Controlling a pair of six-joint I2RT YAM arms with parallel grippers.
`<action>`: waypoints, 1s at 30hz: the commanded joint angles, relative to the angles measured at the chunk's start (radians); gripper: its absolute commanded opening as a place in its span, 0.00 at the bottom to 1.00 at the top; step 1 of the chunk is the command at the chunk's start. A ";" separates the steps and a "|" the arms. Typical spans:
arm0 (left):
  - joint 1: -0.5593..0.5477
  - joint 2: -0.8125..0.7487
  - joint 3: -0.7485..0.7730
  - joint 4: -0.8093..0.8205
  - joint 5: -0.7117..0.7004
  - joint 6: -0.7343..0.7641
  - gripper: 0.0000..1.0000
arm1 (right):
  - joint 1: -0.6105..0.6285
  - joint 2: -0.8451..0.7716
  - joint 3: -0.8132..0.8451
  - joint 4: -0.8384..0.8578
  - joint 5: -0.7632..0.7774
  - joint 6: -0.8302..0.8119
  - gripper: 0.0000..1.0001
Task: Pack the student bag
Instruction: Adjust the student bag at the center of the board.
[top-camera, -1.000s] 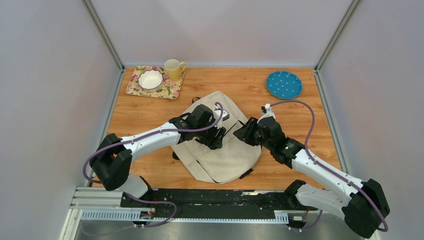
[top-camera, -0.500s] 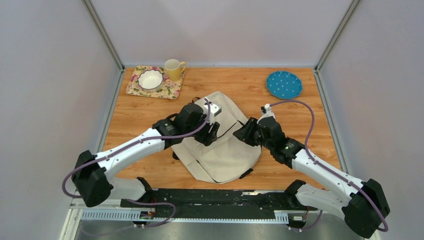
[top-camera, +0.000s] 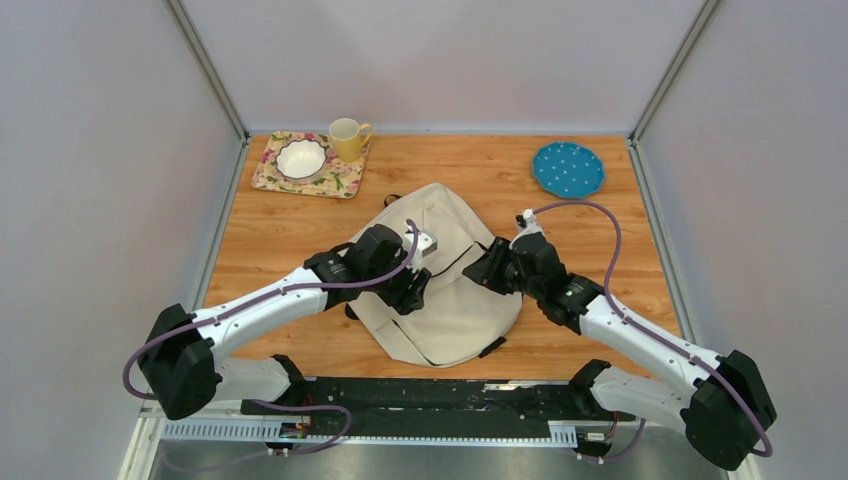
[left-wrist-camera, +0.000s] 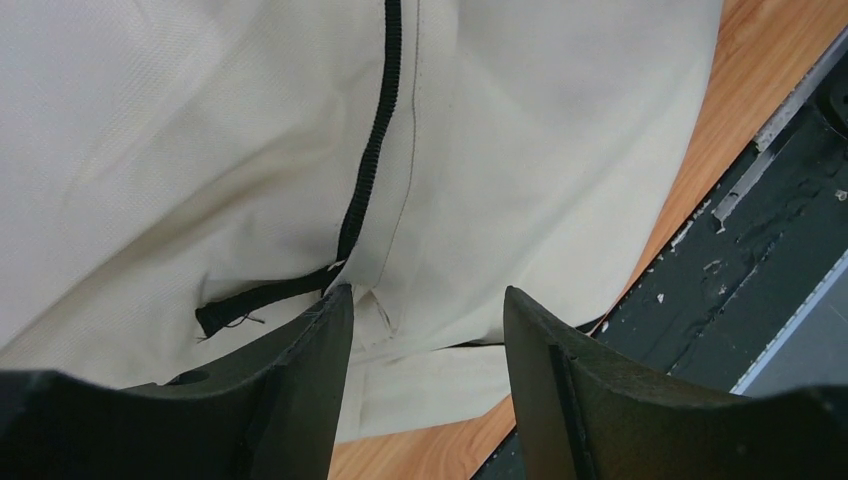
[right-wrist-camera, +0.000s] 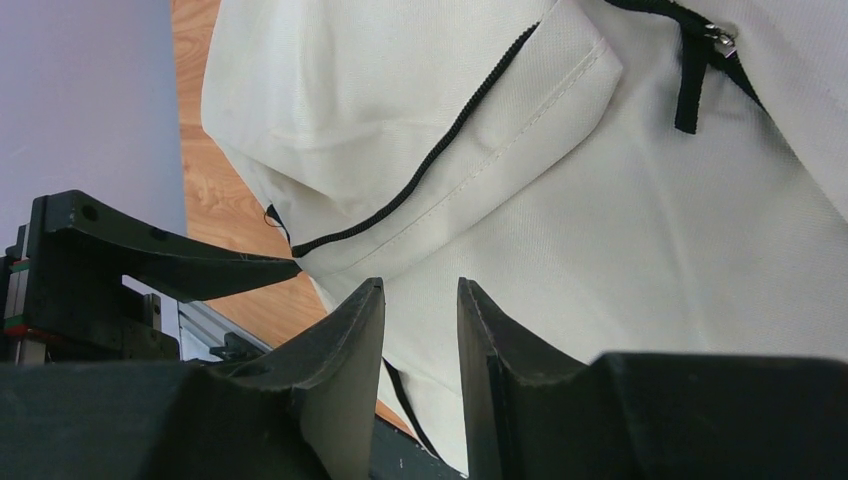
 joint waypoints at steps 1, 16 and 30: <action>-0.002 0.019 0.006 0.043 0.045 -0.011 0.64 | 0.000 0.016 0.044 0.015 -0.033 -0.018 0.36; -0.002 -0.048 0.020 0.109 -0.039 0.022 0.64 | 0.000 0.051 0.029 0.041 -0.067 -0.004 0.36; 0.003 -0.029 0.000 0.127 -0.001 0.019 0.63 | -0.002 0.087 0.036 0.052 -0.093 -0.003 0.35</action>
